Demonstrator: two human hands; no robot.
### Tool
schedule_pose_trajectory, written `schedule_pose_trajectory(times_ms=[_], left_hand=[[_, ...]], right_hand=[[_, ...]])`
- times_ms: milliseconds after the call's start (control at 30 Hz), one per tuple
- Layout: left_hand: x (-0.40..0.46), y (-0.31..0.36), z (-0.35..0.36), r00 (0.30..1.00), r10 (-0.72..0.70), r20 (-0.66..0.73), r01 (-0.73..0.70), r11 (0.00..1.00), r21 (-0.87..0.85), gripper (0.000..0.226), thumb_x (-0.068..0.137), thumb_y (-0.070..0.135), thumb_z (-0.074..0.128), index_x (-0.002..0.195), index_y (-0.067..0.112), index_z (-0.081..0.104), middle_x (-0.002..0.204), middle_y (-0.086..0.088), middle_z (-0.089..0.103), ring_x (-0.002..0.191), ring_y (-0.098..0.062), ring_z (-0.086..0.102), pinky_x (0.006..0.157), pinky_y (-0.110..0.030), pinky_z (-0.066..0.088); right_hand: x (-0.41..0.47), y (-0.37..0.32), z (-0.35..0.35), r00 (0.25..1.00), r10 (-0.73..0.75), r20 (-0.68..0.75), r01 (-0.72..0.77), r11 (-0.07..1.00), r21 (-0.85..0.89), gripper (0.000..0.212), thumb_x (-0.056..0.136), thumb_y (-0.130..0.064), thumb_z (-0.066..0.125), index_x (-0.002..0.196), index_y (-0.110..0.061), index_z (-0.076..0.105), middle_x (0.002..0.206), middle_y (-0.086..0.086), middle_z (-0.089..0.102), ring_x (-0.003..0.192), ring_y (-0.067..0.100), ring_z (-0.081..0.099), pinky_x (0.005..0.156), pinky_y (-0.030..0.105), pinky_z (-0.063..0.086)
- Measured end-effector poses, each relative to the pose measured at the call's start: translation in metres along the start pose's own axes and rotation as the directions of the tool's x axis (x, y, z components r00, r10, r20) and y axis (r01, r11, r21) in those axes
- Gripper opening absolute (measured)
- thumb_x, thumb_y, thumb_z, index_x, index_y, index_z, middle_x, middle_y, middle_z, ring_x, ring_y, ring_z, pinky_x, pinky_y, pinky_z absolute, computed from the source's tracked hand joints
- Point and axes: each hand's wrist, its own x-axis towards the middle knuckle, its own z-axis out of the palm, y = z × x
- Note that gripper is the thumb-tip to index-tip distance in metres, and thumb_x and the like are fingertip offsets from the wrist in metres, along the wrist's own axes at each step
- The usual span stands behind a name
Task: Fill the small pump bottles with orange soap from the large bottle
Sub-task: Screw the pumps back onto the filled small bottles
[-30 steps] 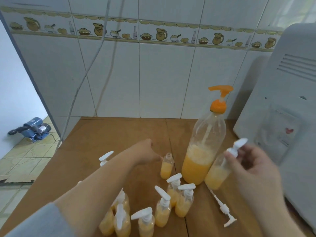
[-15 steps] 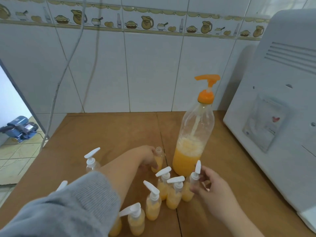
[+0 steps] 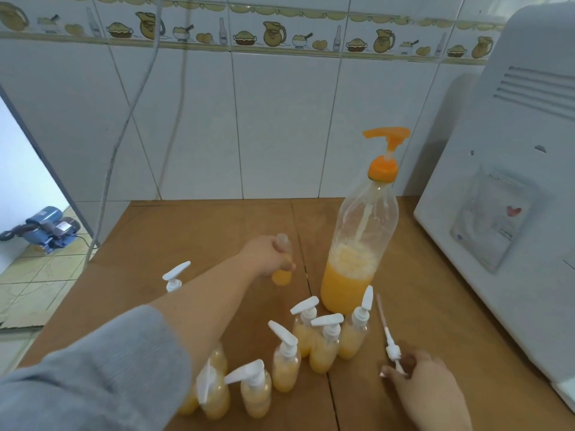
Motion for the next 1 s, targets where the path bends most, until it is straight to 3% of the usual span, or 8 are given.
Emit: schedule_pose_trajectory(times_ms=[133, 300, 500, 633, 700, 767, 833, 1000], left_hand=[[-0.016, 0.007, -0.024, 0.991, 0.104, -0.084, -0.114, 0.985, -0.127, 0.049, 0.078, 0.031, 0.075, 0.122, 0.020, 0.056, 0.116, 0.001, 0.056, 0.108, -0.021, 0.057, 0.095, -0.040, 0.050], [-0.054, 0.008, -0.042, 0.949, 0.215, -0.230, -0.270, 0.932, -0.243, 0.033, 0.081, 0.034, 0.071, 0.110, 0.023, 0.060, 0.105, 0.003, 0.061, 0.092, -0.012, 0.057, 0.069, -0.025, 0.045], [-0.103, 0.004, -0.043, 0.900, 0.291, -0.324, -0.385, 0.879, -0.281, 0.031, 0.081, 0.034, 0.071, 0.108, 0.027, 0.059, 0.094, 0.012, 0.063, 0.085, -0.006, 0.059, 0.073, -0.021, 0.044], [-0.121, -0.002, -0.031, 0.886, 0.280, -0.370, -0.408, 0.850, -0.333, 0.039, 0.079, 0.031, 0.073, 0.115, 0.036, 0.057, 0.098, 0.018, 0.064, 0.092, 0.000, 0.061, 0.078, -0.019, 0.047], [-0.126, -0.007, -0.024, 0.878, 0.279, -0.388, -0.412, 0.854, -0.317, 0.039, 0.081, 0.032, 0.071, 0.117, 0.038, 0.057, 0.093, 0.022, 0.064, 0.087, 0.003, 0.061, 0.072, -0.014, 0.044], [-0.129, -0.011, -0.020, 0.857, 0.270, -0.439, -0.415, 0.866, -0.277, 0.041, 0.082, 0.034, 0.071, 0.120, 0.037, 0.056, 0.097, 0.024, 0.061, 0.089, 0.002, 0.059, 0.076, -0.016, 0.045], [-0.133, -0.012, -0.019, 0.824, 0.270, -0.498, -0.427, 0.874, -0.232, 0.042, 0.081, 0.034, 0.072, 0.119, 0.038, 0.055, 0.105, 0.027, 0.056, 0.097, 0.005, 0.055, 0.083, -0.019, 0.045], [-0.146, -0.003, -0.019, 0.773, 0.405, -0.488, -0.494, 0.867, -0.065, 0.044, 0.081, 0.031, 0.071, 0.102, 0.057, 0.043, 0.103, 0.031, 0.049, 0.100, 0.024, 0.039, 0.080, -0.011, 0.039]], right_hand=[[-0.002, -0.009, -0.001, 0.994, -0.074, -0.081, 0.064, 0.991, -0.121, 0.052, 0.084, -0.063, 0.050, 0.128, -0.034, 0.046, 0.123, -0.008, 0.051, 0.120, 0.015, 0.045, 0.093, 0.035, 0.033], [0.006, -0.021, 0.004, 0.993, 0.009, -0.114, 0.001, 0.996, 0.087, 0.038, 0.083, -0.057, 0.058, 0.107, -0.027, 0.059, 0.094, -0.007, 0.045, 0.108, 0.021, 0.052, 0.088, 0.037, 0.030], [0.014, -0.023, 0.007, 0.984, 0.108, -0.144, -0.058, 0.948, 0.312, 0.016, 0.080, -0.029, 0.064, 0.089, -0.016, 0.060, 0.079, 0.007, 0.062, 0.081, 0.030, 0.058, 0.078, 0.039, 0.049], [0.009, -0.019, -0.014, 0.903, 0.299, -0.310, -0.023, 0.752, 0.659, 0.022, 0.079, -0.022, 0.067, 0.097, -0.009, 0.064, 0.087, 0.015, 0.069, 0.085, 0.031, 0.064, 0.078, 0.034, 0.052], [-0.007, -0.026, -0.035, 0.835, 0.353, -0.422, 0.155, 0.585, 0.796, 0.021, 0.080, -0.021, 0.069, 0.100, -0.016, 0.064, 0.094, 0.012, 0.066, 0.076, 0.011, 0.064, 0.069, 0.011, 0.049], [-0.031, -0.036, -0.059, 0.789, 0.228, -0.570, 0.427, 0.464, 0.776, 0.019, 0.081, -0.021, 0.071, 0.098, -0.028, 0.066, 0.095, 0.008, 0.065, 0.072, -0.001, 0.060, 0.073, 0.006, 0.046], [-0.061, -0.050, -0.084, 0.716, -0.027, -0.697, 0.637, 0.433, 0.638, 0.021, 0.080, -0.022, 0.071, 0.096, -0.036, 0.066, 0.099, 0.005, 0.066, 0.084, 0.006, 0.061, 0.085, 0.021, 0.048], [-0.101, -0.080, -0.120, 0.461, -0.445, -0.768, 0.866, 0.413, 0.280, 0.022, 0.082, -0.034, 0.057, 0.103, -0.036, 0.060, 0.101, -0.022, 0.055, 0.093, 0.000, 0.054, 0.079, 0.010, 0.041]])
